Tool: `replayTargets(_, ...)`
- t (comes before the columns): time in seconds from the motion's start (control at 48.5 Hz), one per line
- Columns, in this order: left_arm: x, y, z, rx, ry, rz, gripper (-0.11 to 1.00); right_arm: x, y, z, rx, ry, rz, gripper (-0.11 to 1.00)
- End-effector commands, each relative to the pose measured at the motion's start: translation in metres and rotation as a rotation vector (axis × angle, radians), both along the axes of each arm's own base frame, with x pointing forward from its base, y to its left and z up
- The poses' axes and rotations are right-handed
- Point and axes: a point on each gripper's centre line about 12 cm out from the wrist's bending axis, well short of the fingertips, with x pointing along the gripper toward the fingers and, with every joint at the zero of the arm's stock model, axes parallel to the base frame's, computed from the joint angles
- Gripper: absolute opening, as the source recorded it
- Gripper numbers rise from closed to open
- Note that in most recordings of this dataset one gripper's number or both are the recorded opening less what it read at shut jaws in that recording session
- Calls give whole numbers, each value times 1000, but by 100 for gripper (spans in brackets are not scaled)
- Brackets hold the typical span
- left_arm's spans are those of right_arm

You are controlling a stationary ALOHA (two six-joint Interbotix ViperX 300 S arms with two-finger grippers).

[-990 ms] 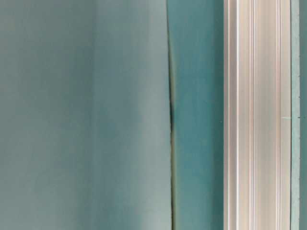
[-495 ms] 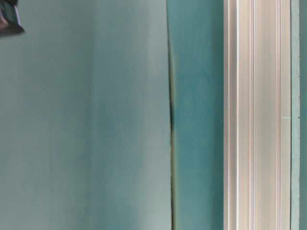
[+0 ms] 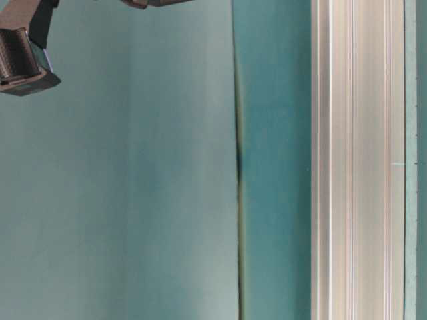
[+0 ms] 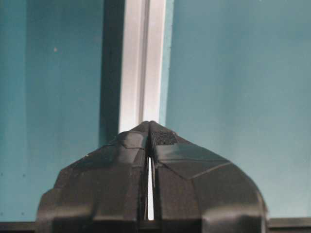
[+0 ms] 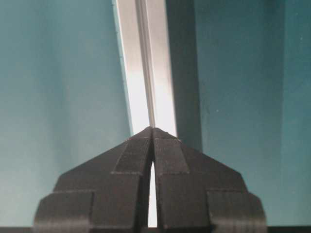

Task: Lift the metal rail with both hands.
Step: 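Move both grippers over the two ends of the silver rail, then lower both open grippers down around the rail near each end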

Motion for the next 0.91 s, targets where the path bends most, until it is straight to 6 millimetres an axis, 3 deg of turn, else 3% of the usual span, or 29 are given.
replayTargets(0.0,3,-1,8,2,-22,-6,-2,4,1,1,2,-17,7,9)
replayTargets(0.103,3,-2,6,3,-3,-8,-2,6,1,1,5,-33,4,25)
replayTargets(0.247,3,-3,5,1,3,-7,2,4,2,-5,5,-29,3,67)
replayTargets(0.309,4,-3,3,0,9,-6,11,4,5,-5,-2,-31,24,85)
replayTargets(0.392,3,-4,0,2,24,-10,30,4,5,-6,-5,-37,25,98)
replayTargets(0.557,6,-6,-11,0,104,-8,79,5,5,-6,-2,-39,21,99)
replayTargets(0.639,10,-6,-15,5,139,-14,95,5,5,-9,-2,-26,20,100)
replayTargets(0.887,22,-7,-31,4,188,-9,99,8,5,-17,-4,-9,22,99)
